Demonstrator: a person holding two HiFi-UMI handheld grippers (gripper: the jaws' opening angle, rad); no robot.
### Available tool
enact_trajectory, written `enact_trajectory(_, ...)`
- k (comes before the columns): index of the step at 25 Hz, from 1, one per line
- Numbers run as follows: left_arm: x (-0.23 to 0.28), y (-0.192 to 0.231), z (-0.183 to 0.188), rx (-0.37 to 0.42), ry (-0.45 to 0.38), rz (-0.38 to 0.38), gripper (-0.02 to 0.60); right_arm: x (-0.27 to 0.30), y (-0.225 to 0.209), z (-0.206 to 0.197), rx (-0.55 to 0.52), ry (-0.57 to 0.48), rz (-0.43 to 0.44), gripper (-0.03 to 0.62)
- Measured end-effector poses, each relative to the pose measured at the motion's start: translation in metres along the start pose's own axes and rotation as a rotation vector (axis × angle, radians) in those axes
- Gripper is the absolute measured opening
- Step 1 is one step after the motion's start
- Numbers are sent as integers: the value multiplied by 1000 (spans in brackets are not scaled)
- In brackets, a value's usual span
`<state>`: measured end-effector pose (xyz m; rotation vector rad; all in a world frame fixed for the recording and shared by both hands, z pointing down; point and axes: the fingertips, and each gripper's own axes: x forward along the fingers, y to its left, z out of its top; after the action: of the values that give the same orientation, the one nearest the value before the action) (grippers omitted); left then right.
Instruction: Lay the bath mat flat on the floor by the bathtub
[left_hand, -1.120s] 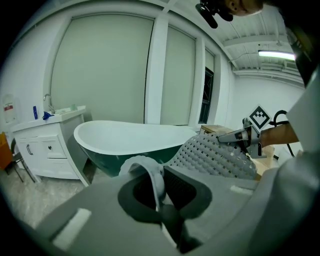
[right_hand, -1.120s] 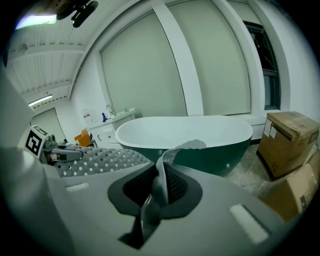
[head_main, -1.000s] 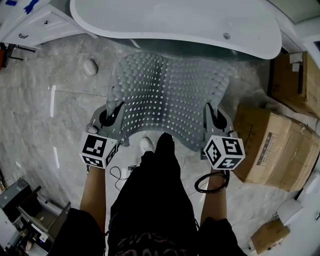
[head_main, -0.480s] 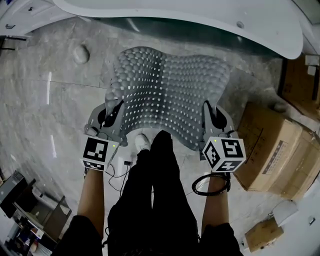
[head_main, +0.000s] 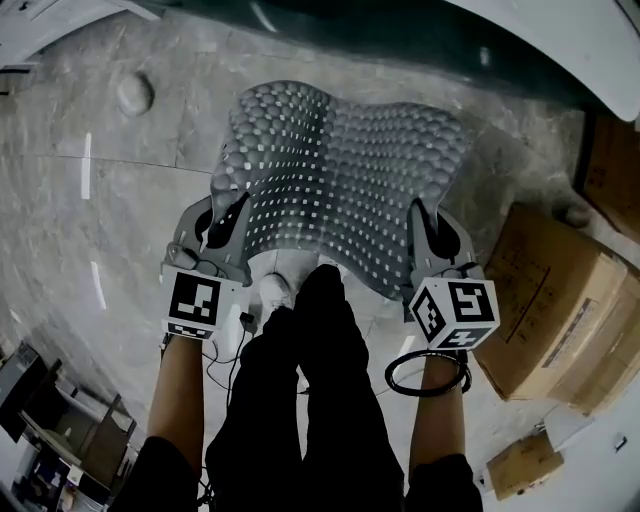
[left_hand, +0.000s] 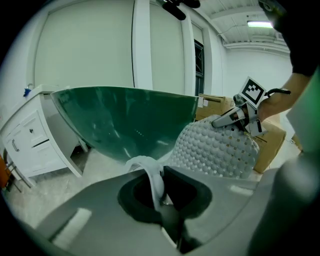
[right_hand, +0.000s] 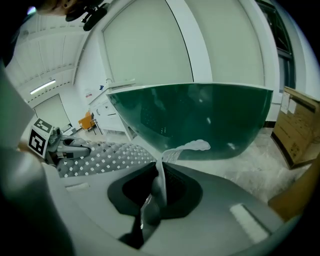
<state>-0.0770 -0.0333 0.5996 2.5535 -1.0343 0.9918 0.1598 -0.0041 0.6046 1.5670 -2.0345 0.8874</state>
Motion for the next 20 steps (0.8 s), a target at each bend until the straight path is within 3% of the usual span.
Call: enact_trajectory(20,114,20,-128,48,8,6,15,143,-16,-96,-56,14,23,48)
